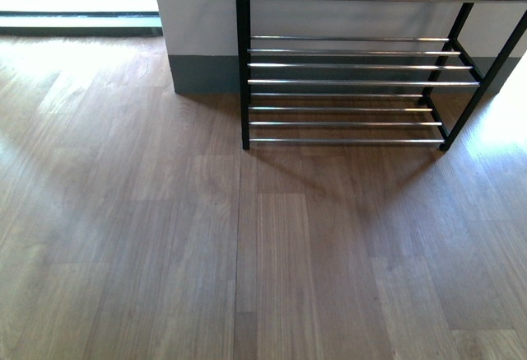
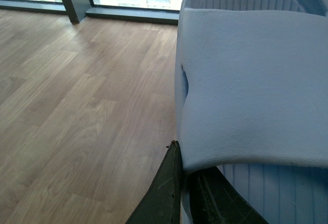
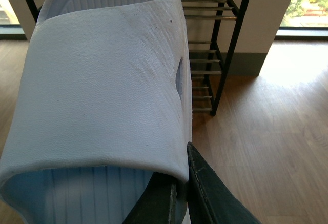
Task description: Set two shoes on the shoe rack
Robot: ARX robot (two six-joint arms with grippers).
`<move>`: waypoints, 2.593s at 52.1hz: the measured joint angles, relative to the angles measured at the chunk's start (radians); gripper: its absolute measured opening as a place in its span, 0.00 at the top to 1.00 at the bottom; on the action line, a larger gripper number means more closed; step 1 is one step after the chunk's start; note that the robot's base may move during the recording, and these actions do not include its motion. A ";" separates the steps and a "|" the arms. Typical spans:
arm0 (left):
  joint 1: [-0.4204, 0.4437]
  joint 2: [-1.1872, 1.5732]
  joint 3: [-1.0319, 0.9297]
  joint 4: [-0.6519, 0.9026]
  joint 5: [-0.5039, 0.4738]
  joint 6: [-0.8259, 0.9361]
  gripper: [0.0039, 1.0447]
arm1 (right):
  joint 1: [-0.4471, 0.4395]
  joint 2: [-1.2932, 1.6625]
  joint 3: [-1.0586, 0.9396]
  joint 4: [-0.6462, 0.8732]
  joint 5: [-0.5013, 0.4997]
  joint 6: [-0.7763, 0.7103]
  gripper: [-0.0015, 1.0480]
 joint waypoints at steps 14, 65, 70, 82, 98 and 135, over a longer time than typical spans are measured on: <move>0.000 0.000 0.000 0.000 0.004 0.000 0.99 | 0.000 0.000 0.000 0.000 0.002 0.000 0.98; 0.001 0.001 -0.001 0.000 0.010 0.000 0.99 | -0.001 0.001 -0.001 0.000 0.002 0.000 0.98; 0.001 0.001 -0.001 0.000 0.010 0.000 0.99 | -0.001 0.001 -0.002 0.000 0.003 0.000 0.98; 0.000 0.000 -0.001 0.000 0.010 0.000 0.99 | -0.001 -0.001 -0.002 0.000 0.001 0.000 0.98; 0.000 0.001 -0.001 0.000 0.010 0.000 0.99 | -0.001 0.002 -0.002 0.000 0.001 0.000 0.98; 0.000 0.001 -0.001 0.000 0.013 0.000 0.99 | -0.001 0.002 -0.002 0.000 0.001 0.000 0.98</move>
